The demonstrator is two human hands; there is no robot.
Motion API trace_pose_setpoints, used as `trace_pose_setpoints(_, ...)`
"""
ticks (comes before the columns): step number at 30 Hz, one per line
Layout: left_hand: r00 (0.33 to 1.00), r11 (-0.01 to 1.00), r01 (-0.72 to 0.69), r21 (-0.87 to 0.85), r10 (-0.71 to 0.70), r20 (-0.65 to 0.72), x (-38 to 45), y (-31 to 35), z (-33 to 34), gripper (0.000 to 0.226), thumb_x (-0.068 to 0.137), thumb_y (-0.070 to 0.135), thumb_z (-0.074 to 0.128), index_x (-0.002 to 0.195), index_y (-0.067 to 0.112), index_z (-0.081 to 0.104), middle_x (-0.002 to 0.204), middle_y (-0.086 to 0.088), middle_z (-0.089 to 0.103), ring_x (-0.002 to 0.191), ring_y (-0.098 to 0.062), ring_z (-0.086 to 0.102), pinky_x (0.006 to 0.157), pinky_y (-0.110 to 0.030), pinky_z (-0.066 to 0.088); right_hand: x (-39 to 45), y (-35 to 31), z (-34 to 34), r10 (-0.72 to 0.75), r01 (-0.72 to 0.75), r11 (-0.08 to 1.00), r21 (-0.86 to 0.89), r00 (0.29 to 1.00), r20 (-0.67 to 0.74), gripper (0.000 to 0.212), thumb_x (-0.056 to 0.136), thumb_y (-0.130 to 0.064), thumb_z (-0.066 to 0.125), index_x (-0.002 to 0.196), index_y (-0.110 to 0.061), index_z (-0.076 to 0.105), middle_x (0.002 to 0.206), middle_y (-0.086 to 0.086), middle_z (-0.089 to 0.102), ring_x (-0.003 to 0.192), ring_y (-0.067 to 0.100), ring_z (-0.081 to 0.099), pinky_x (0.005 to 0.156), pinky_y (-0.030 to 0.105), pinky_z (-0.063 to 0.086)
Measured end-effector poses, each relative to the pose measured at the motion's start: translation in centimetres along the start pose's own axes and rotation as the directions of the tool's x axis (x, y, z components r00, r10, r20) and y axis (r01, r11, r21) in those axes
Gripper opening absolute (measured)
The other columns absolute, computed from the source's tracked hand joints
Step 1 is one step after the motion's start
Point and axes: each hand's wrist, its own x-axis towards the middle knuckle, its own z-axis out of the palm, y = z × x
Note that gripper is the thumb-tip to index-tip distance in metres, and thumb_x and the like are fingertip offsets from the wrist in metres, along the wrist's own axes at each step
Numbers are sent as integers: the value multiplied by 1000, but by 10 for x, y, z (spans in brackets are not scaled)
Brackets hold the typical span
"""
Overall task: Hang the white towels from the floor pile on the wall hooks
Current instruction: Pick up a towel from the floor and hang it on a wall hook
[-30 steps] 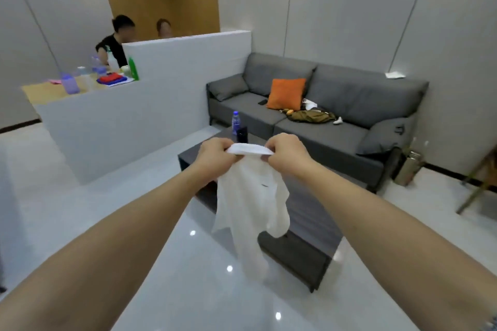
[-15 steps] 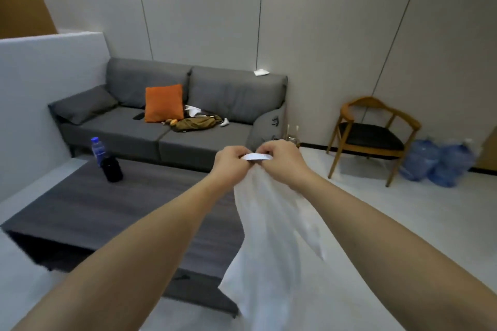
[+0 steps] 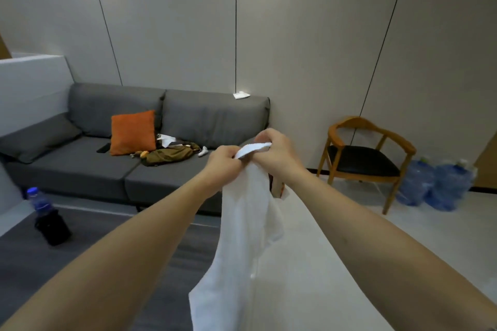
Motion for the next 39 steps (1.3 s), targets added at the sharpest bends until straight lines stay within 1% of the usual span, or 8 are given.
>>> trace_pose_setpoints(6, 961, 997, 52, -50, -64, -270, 63, -18, -52, 25, 95, 36, 54, 91, 16, 68, 86, 0, 66, 81, -17, 61, 69, -32, 49, 78, 28, 52, 0, -101, 965, 241, 922, 387, 11, 84, -26, 76, 84, -15, 75, 82, 8, 74, 70, 17, 67, 74, 41, 61)
trace_pose_setpoints(13, 828, 984, 179, -8, -155, -539, 82, -26, -109, 13, 91, 33, 64, 87, 25, 73, 89, -2, 71, 87, -19, 66, 72, -37, 53, 164, -22, 111, -251, 79, 906, 415, 891, 377, 34, 96, -28, 58, 74, -3, 61, 68, 9, 57, 65, 11, 48, 62, 36, 44)
trace_pose_setpoints(15, 765, 976, 219, -2, -173, -621, 79, -25, -127, 14, 91, 33, 64, 83, 26, 73, 81, 5, 70, 80, -14, 65, 63, -30, 51, 178, -38, 115, -359, 119, 871, 476, 817, 451, 40, 89, -44, 67, 69, -10, 58, 64, 5, 52, 62, 10, 48, 60, 31, 41)
trace_pose_setpoints(18, 632, 959, 277, 67, -129, -764, 69, -22, -144, 14, 91, 28, 65, 80, 25, 72, 73, 7, 66, 69, -6, 57, 54, -14, 41, 195, -61, 128, -533, 349, 846, 403, 588, 609, 46, 68, -50, 84, 72, -12, 59, 67, 2, 51, 62, 10, 49, 58, 31, 39)
trace_pose_setpoints(22, 431, 931, 364, 36, -134, -892, 37, -23, -166, 17, 92, 29, 63, 82, 16, 70, 77, -3, 66, 71, -14, 55, 66, -28, 45, 202, -90, 152, -619, 574, 747, 335, 416, 666, 46, 65, -32, 90, 56, -21, 46, 55, -9, 43, 51, 7, 41, 48, 22, 28)
trace_pose_setpoints(28, 126, 867, 496, -33, -109, -986, -47, -30, -208, 18, 94, 33, 61, 89, 19, 72, 88, -5, 67, 85, -23, 59, 78, -36, 50, 209, -115, 188, -635, 616, 712, 336, 361, 683, 49, 74, -30, 84, 46, -20, 44, 48, -6, 40, 48, 11, 39, 48, 26, 26)
trace_pose_setpoints(33, 11, 832, 548, -84, -108, -994, -97, -38, -246, 15, 94, 36, 61, 93, 25, 71, 95, -3, 68, 92, -24, 62, 85, -41, 53, 213, -151, 235, -624, 635, 704, 318, 339, 704, 30, 77, -34, 81, 70, -6, 70, 67, 7, 64, 64, 21, 61, 57, 29, 43)
trace_pose_setpoints(39, -60, 769, 632, -100, -79, -995, -141, -69, -314, 15, 93, 33, 63, 88, 23, 72, 90, -4, 67, 88, -23, 60, 75, -36, 50, 210, -217, 316, -636, 645, 702, 303, 375, 675, 30, 83, -39, 73, 74, -9, 72, 77, 9, 69, 75, 26, 66, 73, 40, 56)
